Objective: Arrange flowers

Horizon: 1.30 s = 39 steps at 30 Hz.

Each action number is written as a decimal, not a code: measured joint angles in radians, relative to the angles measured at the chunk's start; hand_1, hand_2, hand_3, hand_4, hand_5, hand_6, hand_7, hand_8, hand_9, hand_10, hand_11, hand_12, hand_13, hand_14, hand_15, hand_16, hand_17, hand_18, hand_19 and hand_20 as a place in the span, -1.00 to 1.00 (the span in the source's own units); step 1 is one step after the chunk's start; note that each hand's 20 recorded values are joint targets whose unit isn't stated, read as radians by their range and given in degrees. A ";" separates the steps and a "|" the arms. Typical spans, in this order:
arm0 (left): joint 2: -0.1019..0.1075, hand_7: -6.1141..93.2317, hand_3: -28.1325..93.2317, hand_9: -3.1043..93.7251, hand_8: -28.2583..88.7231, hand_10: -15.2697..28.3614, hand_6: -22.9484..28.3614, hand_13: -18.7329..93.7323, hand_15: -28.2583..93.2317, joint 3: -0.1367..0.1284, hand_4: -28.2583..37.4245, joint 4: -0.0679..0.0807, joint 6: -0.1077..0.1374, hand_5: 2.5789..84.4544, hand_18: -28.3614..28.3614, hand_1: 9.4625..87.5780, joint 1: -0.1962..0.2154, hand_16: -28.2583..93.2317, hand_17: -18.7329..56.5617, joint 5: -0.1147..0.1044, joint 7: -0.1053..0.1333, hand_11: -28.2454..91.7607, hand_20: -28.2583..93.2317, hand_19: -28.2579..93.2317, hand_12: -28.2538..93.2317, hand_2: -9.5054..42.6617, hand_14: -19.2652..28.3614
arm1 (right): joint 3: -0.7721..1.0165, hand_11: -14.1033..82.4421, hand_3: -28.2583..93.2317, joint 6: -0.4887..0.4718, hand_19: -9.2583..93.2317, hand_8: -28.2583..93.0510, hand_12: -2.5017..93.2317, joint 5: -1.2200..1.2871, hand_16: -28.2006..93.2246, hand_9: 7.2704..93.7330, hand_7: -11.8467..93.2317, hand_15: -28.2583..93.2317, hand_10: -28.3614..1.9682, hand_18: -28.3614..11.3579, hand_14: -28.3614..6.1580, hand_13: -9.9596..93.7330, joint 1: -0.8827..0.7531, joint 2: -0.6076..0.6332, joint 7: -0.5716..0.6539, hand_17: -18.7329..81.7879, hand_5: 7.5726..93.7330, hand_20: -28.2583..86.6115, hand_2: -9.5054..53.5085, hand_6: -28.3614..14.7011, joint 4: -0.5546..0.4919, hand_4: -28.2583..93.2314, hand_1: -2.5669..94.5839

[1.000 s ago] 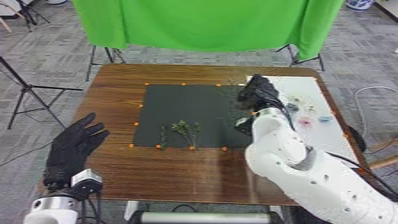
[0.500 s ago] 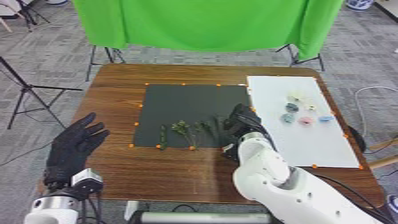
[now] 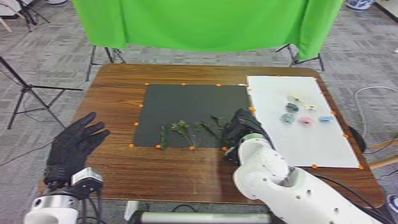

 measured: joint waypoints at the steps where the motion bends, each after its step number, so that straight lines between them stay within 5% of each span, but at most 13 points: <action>1: 0.000 -0.56 0.81 -0.13 -0.69 0.64 0.33 -0.13 0.41 0.000 -0.79 0.000 0.000 -0.05 0.83 -0.60 0.000 -0.70 -0.72 0.000 -0.001 0.00 -0.51 0.46 -0.37 -0.39 0.94 | 0.003 0.52 0.88 -0.005 1.00 -0.37 -0.50 0.001 -0.26 0.71 -0.12 0.83 -0.10 -0.86 0.06 0.74 -0.002 -0.001 0.001 0.33 0.79 0.61 -0.97 0.14 0.000 -0.98 -0.12; 14: -0.004 -0.55 0.81 -0.13 -0.69 0.64 0.33 -0.14 0.41 -0.004 -0.79 0.000 -0.008 -0.05 0.83 -0.60 -0.009 -0.70 -0.71 0.009 -0.031 0.00 -0.51 0.46 -0.37 -0.39 0.94 | 0.024 0.52 0.88 -0.037 1.00 -0.41 -0.51 0.004 -0.27 0.69 -0.15 0.84 -0.15 -0.87 0.05 0.73 -0.017 -0.017 0.015 0.32 0.78 0.61 -0.92 0.13 0.000 -0.98 -0.18; 26: -0.004 -0.55 0.81 -0.13 -0.69 0.64 0.33 -0.14 0.41 -0.004 -0.78 0.000 -0.010 -0.05 0.83 -0.60 -0.008 -0.70 -0.72 0.011 -0.032 0.00 -0.51 0.46 -0.36 -0.40 0.94 | 0.029 0.50 0.90 -0.031 1.00 -0.58 -0.52 -0.011 -0.28 0.64 -0.19 0.83 -0.23 -0.87 -0.01 0.69 -0.025 -0.016 0.029 0.30 0.74 0.59 -0.77 0.13 -0.014 -0.96 -0.31; 30: -0.004 -0.55 0.81 -0.13 -0.69 0.63 0.33 -0.14 0.41 -0.003 -0.79 0.001 -0.010 -0.05 0.83 -0.60 -0.006 -0.70 -0.72 0.009 -0.022 0.00 -0.51 0.46 -0.36 -0.41 0.94 | 0.049 0.40 0.92 -0.017 1.00 -0.76 -0.55 0.000 -0.29 0.56 -0.22 0.77 -0.30 -0.88 -0.08 0.61 -0.037 -0.010 0.019 0.19 0.66 0.41 -0.68 0.11 -0.029 -0.94 -0.36; 39: -0.003 -0.56 0.81 -0.13 -0.69 0.63 0.33 -0.14 0.41 -0.003 -0.78 0.000 -0.007 -0.05 0.83 -0.60 0.003 -0.70 -0.72 0.006 -0.003 0.00 -0.51 0.46 -0.36 -0.41 0.93 | 0.135 0.10 0.95 0.104 0.99 -0.79 -0.63 0.132 -0.35 0.35 -0.28 0.71 -0.40 -0.80 -0.20 0.41 -0.057 0.085 -0.175 -0.02 0.43 0.07 -0.69 0.05 -0.069 -0.93 -0.40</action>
